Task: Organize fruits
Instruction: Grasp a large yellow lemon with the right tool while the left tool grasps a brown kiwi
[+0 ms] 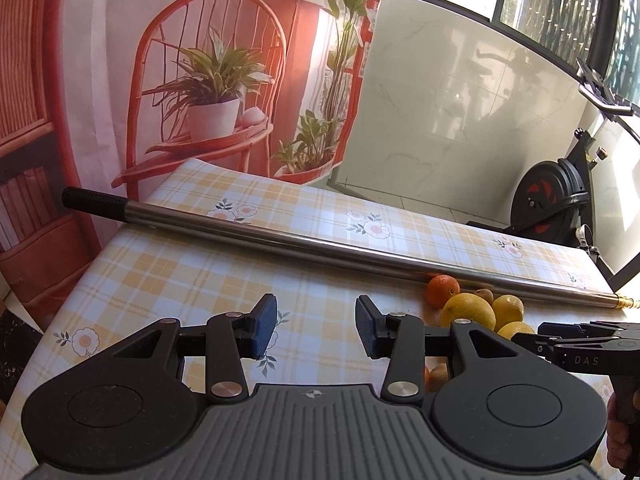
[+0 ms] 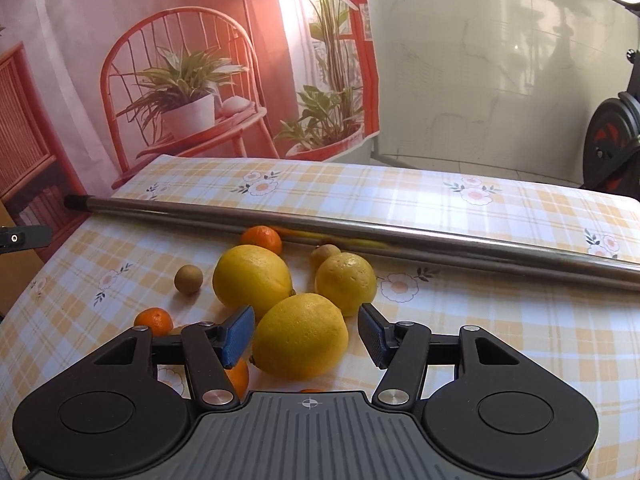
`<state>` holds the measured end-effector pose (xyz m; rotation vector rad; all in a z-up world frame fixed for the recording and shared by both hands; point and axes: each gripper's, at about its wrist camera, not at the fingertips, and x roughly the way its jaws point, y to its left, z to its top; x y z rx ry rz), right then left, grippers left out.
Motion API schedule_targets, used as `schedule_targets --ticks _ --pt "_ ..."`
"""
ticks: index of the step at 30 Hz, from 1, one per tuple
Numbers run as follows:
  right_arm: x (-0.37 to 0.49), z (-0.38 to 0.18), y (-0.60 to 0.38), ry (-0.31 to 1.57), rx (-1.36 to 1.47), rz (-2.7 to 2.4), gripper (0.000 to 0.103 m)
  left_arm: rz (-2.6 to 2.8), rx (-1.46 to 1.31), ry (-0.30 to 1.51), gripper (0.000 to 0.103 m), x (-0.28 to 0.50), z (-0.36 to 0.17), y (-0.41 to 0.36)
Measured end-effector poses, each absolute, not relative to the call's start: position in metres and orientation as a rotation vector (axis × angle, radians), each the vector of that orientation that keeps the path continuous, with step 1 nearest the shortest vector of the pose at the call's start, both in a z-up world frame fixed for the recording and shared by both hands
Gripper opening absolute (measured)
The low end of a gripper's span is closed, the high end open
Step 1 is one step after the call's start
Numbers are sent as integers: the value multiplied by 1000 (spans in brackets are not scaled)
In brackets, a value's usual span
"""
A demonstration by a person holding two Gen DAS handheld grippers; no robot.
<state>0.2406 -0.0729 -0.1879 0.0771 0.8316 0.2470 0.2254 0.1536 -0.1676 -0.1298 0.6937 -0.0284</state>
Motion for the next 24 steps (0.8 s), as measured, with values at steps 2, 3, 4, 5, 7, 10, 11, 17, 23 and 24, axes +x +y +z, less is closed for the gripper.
schedule_targets --ticks 2,3,4,5,7,10,11,17,23,24 --pt "247 -193 -70 857 75 232 58 -32 -121 699 46 227 -170 153" --pt "249 -195 -69 872 78 225 59 -34 -119 701 46 228 -170 152" --pt "253 -199 -69 898 87 222 59 -37 -118 703 46 228 -171 152" --pt "256 -202 -69 913 102 226 59 -39 -118 707 46 229 -172 152" --pt "261 -206 -70 935 140 232 59 -42 -118 716 46 232 -174 151" --pt "266 -210 -73 960 174 236 58 -50 -122 729 46 235 -178 150" --pt "267 -211 -73 965 183 239 57 -54 -123 734 46 236 -179 149" --pt "268 -215 -78 976 235 244 56 -77 -113 756 46 238 -184 142" --pt "253 -211 -84 928 228 232 55 -101 -88 773 46 241 -188 131" --pt "249 -208 -86 912 228 230 55 -102 -87 777 46 242 -188 130"
